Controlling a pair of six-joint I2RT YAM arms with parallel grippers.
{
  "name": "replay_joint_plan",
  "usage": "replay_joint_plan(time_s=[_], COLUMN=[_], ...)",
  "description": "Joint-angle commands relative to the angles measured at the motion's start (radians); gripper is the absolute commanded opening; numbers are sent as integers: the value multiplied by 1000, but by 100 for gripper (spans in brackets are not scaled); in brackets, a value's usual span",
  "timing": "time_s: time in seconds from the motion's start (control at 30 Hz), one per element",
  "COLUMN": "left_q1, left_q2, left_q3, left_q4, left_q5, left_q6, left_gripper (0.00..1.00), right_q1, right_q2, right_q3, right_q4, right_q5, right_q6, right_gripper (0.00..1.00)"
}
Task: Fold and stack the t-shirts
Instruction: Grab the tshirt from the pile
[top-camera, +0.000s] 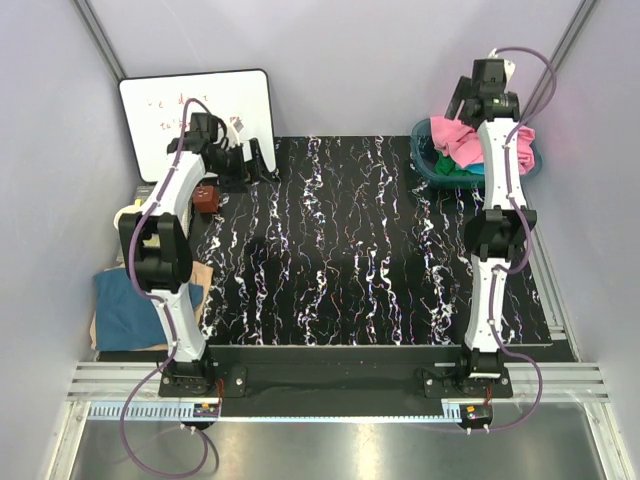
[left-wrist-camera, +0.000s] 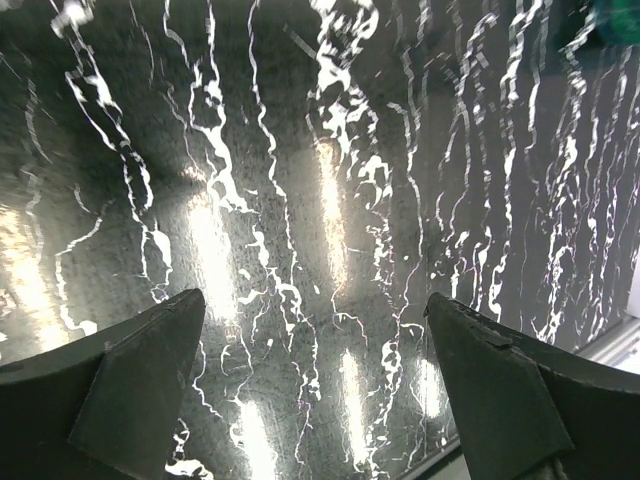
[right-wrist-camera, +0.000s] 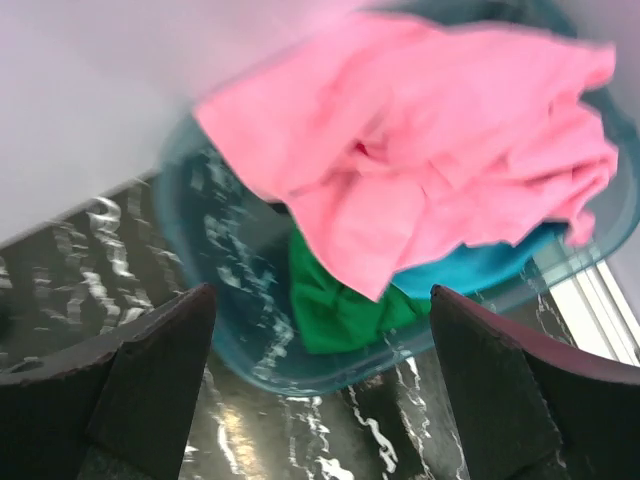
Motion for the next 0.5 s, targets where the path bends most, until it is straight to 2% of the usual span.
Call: replay_joint_plan(time_s=[0.0,0.2,0.47], left_q1=[-11,-23,-43], left_q2=[15,23,14], left_q3=[32,23,-13], left_q4=[-2,0,-6], left_q5=[30,22,-1], left_q6=[-11,-2,9], left_gripper=[99,99,99], right_q1=[-51,-106,-154], right_q2=[48,100,152], right_q3=[-47,-75,-75], right_q4=[-49,-42,81], right_q5=[92,167,228], right_q6=[49,80,5], right_gripper=[95,98,98])
